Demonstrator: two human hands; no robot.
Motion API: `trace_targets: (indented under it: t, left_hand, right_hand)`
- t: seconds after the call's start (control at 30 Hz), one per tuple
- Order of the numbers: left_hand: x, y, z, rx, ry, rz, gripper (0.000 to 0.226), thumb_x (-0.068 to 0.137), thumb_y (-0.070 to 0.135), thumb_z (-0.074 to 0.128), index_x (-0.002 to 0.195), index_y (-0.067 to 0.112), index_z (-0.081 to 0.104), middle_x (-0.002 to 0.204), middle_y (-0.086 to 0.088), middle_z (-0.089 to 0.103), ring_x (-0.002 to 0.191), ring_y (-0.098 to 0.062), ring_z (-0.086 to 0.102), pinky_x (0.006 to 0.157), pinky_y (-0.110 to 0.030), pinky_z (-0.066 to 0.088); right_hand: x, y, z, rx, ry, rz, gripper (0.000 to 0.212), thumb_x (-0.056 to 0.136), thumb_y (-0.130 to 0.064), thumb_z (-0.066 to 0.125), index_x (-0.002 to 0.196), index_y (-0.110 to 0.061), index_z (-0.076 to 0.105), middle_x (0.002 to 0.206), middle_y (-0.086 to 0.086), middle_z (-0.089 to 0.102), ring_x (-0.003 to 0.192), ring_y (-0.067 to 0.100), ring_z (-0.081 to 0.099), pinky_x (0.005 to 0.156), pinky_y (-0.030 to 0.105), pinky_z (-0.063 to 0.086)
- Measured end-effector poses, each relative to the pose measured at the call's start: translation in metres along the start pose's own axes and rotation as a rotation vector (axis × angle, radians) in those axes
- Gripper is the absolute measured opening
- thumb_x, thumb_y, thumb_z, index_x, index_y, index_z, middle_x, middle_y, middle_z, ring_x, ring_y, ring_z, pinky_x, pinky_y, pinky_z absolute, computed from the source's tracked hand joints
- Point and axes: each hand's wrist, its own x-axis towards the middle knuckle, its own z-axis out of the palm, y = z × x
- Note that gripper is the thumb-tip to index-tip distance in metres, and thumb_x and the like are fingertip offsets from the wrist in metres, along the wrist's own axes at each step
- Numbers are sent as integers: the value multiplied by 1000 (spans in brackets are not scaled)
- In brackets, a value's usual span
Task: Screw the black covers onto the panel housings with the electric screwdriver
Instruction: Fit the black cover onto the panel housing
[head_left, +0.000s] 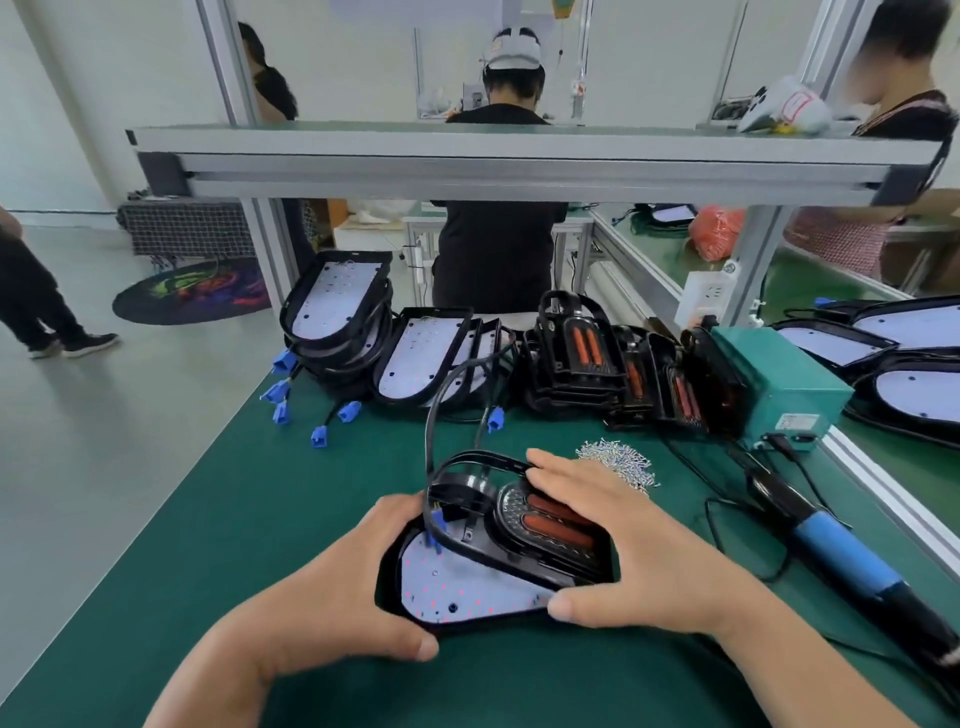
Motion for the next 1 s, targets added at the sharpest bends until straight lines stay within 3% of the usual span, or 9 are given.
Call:
trace_targets:
  t: [0.1, 0.17, 0.3, 0.43, 0.53, 0.6, 0.8, 0.9, 1.0]
  left_hand:
    - [0, 1, 3, -76, -45, 12, 110, 69, 26, 98, 156, 45, 34, 152, 22, 51, 142, -1, 48, 109, -17, 43]
    - [2, 0, 0, -113, -74, 34, 110, 72, 31, 98, 160, 41, 32, 158, 19, 48, 147, -5, 44, 116, -28, 41]
    - [8, 1, -1, -165, -68, 37, 77, 89, 46, 82, 155, 30, 45, 155, 12, 55, 147, -12, 48, 121, -44, 36]
    - [17, 3, 6, -221, 43, 32, 33, 107, 30, 61, 137, 16, 63, 136, -1, 71, 131, -19, 64, 113, -39, 48]
    - [19, 2, 8, -225, 116, 13, 21, 108, 15, 56, 123, 13, 70, 119, -2, 77, 114, -16, 71, 100, -27, 54]
    - [20, 3, 9, -213, 166, -11, 18, 108, 12, 55, 114, 15, 72, 110, 0, 79, 103, -9, 71, 92, -20, 53]
    - [29, 8, 17, -265, 387, -120, 28, 111, 17, 49, 93, 28, 66, 82, 12, 70, 78, -5, 63, 78, -27, 54]
    - [42, 20, 36, -611, 476, -235, 19, 111, 20, 43, 108, 21, 62, 96, 2, 82, 89, -16, 79, 79, -31, 59]
    - [52, 22, 51, -538, 510, -245, 21, 108, 30, 48, 100, 34, 67, 91, 18, 76, 81, 1, 69, 79, -30, 51]
  right_hand:
    - [-5, -1, -1, 12, -15, -1, 98, 79, -58, 84, 160, -52, 29, 166, -43, 11, 154, -15, -2, 116, 3, 6]
    - [-5, 1, -4, 11, -25, 8, 98, 79, -57, 84, 160, -52, 29, 166, -42, 12, 155, -14, 0, 120, 9, 8]
    - [-7, 2, -2, -13, -40, -24, 100, 80, -59, 84, 163, -42, 32, 170, -35, 13, 160, -3, 4, 124, 26, 14]
    - [-10, 5, -5, -16, -35, -23, 101, 80, -60, 84, 164, -39, 33, 171, -32, 14, 161, 2, 7, 127, 34, 19]
    - [-12, 7, -6, -33, -32, -34, 100, 81, -63, 83, 164, -40, 32, 172, -30, 13, 162, 4, 8, 127, 40, 23]
    - [-12, 6, -6, -49, -29, -40, 100, 82, -62, 83, 164, -40, 32, 172, -29, 13, 162, 4, 8, 127, 41, 23]
    - [-11, 3, -7, -87, -54, -54, 99, 84, -67, 80, 165, -41, 30, 172, -30, 10, 162, 6, 5, 127, 42, 22]
    - [-11, 1, -7, -143, -69, -89, 100, 83, -73, 77, 165, -42, 28, 173, -30, 7, 162, 5, 0, 128, 40, 15]
    - [-12, -2, -6, -221, -58, -163, 98, 85, -71, 75, 165, -36, 32, 174, -27, 9, 162, 8, 5, 125, 38, 13]
